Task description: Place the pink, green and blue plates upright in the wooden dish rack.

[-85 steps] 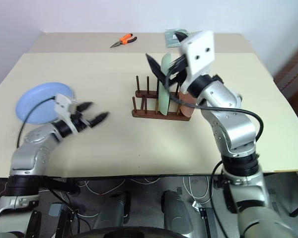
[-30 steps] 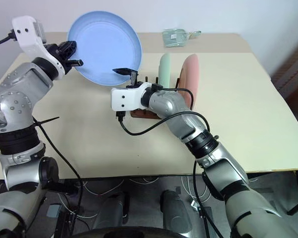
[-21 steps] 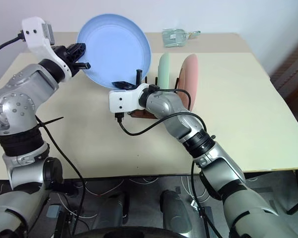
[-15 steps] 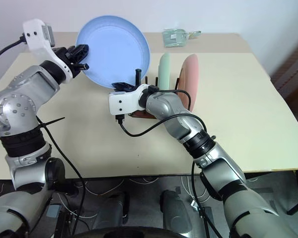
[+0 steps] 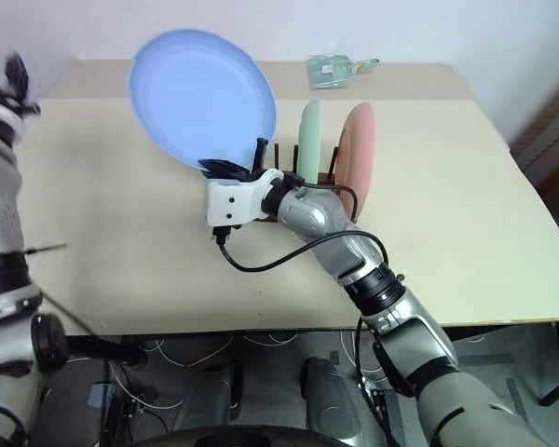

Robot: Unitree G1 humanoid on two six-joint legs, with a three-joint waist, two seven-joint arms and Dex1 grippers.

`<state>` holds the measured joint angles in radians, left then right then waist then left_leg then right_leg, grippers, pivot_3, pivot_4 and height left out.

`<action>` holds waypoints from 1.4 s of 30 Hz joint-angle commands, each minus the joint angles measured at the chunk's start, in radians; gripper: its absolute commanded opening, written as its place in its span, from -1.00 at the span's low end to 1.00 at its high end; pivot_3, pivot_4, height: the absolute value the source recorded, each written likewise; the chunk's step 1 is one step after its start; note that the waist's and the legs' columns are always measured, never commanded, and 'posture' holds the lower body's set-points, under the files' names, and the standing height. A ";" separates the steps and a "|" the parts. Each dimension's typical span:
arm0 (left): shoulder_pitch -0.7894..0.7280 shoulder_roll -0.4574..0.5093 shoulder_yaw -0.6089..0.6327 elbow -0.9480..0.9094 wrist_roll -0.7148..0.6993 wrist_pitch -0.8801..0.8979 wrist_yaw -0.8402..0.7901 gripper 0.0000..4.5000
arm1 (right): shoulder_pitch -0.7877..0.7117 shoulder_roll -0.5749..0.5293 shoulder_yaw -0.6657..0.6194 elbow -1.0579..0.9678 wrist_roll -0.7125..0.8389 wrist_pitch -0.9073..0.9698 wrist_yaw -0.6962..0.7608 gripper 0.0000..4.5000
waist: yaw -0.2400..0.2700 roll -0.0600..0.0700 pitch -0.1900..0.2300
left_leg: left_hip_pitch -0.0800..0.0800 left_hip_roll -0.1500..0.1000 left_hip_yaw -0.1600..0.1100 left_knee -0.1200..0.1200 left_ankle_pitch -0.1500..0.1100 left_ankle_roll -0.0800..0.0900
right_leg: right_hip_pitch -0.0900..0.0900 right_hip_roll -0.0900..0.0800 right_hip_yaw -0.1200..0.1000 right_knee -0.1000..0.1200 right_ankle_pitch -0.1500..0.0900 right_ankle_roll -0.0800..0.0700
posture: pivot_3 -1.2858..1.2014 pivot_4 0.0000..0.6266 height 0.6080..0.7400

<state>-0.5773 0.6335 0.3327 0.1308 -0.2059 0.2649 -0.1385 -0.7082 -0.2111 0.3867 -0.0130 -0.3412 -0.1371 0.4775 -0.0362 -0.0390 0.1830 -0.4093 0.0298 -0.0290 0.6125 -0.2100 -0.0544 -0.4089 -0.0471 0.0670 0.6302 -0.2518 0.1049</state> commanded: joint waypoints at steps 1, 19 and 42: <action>0.088 -0.034 -0.067 -0.018 0.002 -0.085 -0.120 0.02 | 0.012 0.068 -0.093 -0.135 0.175 0.052 -0.004 -1.00 | 0.001 -0.001 0.000 | 0.000 0.000 0.000 0.000 0.000 0.000 | 0.000 0.000 0.000 0.000 0.000 0.000 | 0.03 -0.52 0.88; 0.376 -0.196 -0.237 -0.211 -0.063 -0.118 -0.370 0.02 | 0.188 0.388 -0.337 -0.429 0.964 0.691 -0.285 -1.00 | -0.007 0.002 0.000 | 0.000 0.003 0.001 -0.001 0.000 0.001 | -0.002 0.001 -0.001 0.000 -0.001 -0.008 | 0.03 -0.52 0.88; 0.394 -0.206 -0.253 -0.261 -0.056 -0.091 -0.383 0.05 | 0.069 0.246 -0.349 -0.309 0.898 0.729 -0.367 0.55 | -0.008 0.002 0.000 | -0.001 0.003 0.001 -0.001 0.000 0.001 | -0.002 0.001 -0.001 -0.001 -0.001 -0.007 | 0.03 -0.52 0.88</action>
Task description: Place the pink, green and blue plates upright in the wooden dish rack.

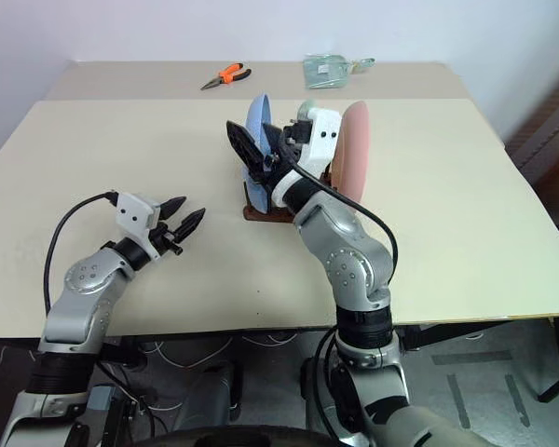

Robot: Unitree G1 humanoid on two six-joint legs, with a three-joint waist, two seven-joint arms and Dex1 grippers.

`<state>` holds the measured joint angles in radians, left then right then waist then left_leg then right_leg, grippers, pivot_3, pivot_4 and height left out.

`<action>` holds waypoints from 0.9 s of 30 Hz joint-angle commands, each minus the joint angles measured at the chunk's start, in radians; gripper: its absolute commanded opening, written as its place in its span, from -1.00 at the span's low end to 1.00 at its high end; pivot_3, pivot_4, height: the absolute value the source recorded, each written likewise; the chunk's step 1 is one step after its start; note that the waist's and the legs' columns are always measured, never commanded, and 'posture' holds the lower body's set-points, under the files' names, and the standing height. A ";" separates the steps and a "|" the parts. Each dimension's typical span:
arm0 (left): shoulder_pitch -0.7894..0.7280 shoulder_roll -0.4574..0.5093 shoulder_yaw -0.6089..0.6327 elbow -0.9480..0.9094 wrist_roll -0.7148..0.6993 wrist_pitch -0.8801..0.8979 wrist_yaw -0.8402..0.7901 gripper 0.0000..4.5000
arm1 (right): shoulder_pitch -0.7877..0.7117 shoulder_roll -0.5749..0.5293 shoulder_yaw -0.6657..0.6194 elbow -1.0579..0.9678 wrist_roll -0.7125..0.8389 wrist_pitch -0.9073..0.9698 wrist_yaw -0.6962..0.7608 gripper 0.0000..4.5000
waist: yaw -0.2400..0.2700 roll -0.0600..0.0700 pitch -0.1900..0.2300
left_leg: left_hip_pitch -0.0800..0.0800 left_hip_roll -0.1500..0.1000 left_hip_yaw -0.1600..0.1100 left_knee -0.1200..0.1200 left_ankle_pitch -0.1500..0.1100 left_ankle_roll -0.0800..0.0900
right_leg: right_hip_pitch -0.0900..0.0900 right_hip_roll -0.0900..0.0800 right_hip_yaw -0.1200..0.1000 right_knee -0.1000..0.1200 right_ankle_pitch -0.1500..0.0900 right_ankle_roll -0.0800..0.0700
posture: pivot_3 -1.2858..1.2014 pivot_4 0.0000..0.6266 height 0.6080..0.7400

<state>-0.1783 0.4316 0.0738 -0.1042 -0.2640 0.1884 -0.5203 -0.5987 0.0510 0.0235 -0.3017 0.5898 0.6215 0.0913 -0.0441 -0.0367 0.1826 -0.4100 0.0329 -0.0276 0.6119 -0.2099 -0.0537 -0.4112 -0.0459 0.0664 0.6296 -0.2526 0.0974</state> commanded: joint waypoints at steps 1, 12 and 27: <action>-0.006 -0.006 0.003 -0.026 0.002 -0.015 -0.001 0.05 | -0.047 -0.023 0.016 -0.023 -0.041 -0.031 0.022 0.55 | 0.000 0.000 0.000 | 0.000 0.000 0.000 0.000 0.000 0.000 | 0.000 0.000 0.000 0.000 0.000 0.000 | 0.03 -0.52 0.88; -0.087 0.000 0.021 0.109 0.037 -0.078 -0.001 0.05 | -0.081 -0.467 -0.073 -0.176 -0.233 -0.118 0.234 0.55 | 0.010 0.000 0.000 | -0.002 -0.001 0.000 0.001 0.000 0.000 | 0.000 -0.001 0.000 -0.002 0.000 0.001 | 0.03 -0.52 0.88; -0.099 0.093 -0.017 0.332 0.132 -0.247 -0.103 0.05 | 0.600 -0.697 -0.431 -0.015 -0.230 -0.250 0.496 0.55 | 0.025 0.002 0.000 | 0.000 0.000 0.004 0.000 -0.002 0.003 | 0.004 -0.001 0.003 -0.010 0.000 0.001 | 0.03 -0.52 0.88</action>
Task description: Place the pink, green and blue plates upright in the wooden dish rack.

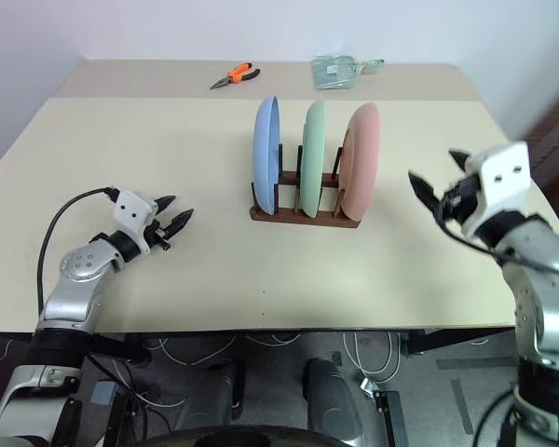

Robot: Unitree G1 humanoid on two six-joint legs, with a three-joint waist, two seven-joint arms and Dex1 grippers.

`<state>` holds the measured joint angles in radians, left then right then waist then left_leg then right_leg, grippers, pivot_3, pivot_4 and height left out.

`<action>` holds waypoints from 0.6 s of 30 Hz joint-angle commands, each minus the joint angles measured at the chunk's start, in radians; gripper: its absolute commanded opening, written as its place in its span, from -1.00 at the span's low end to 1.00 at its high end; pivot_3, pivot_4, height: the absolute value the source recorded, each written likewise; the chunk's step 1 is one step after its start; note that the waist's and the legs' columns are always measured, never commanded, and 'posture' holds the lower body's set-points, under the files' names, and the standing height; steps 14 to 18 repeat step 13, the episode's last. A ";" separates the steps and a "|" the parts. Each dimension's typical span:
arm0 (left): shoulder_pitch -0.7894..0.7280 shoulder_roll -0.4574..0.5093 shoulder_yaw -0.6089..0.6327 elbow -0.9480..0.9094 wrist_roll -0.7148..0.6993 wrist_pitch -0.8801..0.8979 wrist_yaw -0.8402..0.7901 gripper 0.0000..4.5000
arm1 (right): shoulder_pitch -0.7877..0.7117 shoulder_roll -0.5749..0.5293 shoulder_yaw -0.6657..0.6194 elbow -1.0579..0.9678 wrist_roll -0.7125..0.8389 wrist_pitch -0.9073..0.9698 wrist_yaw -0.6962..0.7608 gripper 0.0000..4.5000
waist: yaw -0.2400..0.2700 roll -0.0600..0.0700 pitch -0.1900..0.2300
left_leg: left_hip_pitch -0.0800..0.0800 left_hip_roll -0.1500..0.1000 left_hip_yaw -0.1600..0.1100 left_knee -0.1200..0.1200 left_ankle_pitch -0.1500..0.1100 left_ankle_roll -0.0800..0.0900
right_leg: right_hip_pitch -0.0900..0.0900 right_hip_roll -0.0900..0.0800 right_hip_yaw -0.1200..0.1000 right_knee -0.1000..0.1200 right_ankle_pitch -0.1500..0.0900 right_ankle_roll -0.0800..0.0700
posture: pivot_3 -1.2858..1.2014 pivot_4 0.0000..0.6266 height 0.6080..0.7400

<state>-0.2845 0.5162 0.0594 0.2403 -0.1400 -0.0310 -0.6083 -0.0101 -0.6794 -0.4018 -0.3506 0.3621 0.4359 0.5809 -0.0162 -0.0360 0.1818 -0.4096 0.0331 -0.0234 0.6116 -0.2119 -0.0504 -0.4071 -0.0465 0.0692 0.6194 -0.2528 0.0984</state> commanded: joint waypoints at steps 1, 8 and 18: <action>0.010 0.004 -0.005 -0.019 0.010 -0.027 -0.013 0.05 | 0.011 0.041 -0.005 0.051 -0.006 -0.083 0.005 0.55 | -0.005 0.003 0.002 | 0.000 0.000 0.001 0.000 0.000 0.000 | 0.000 0.000 0.001 0.000 0.000 0.000 | 0.03 -0.52 0.88; 0.042 -0.012 0.025 -0.061 -0.023 0.015 0.005 0.05 | 0.006 0.055 0.047 0.117 -0.046 -0.167 0.014 0.55 | -0.001 0.005 0.001 | 0.000 0.000 0.003 0.001 0.000 0.000 | -0.001 0.000 0.003 0.001 0.001 0.001 | 0.03 -0.52 0.88; 0.035 -0.036 0.020 -0.047 -0.004 0.008 0.038 0.05 | -0.043 0.038 0.063 0.165 -0.056 -0.187 0.017 0.55 | 0.002 0.005 0.001 | 0.000 -0.001 0.003 0.002 0.000 0.000 | -0.001 -0.001 0.003 0.000 0.001 0.001 | 0.03 -0.52 0.88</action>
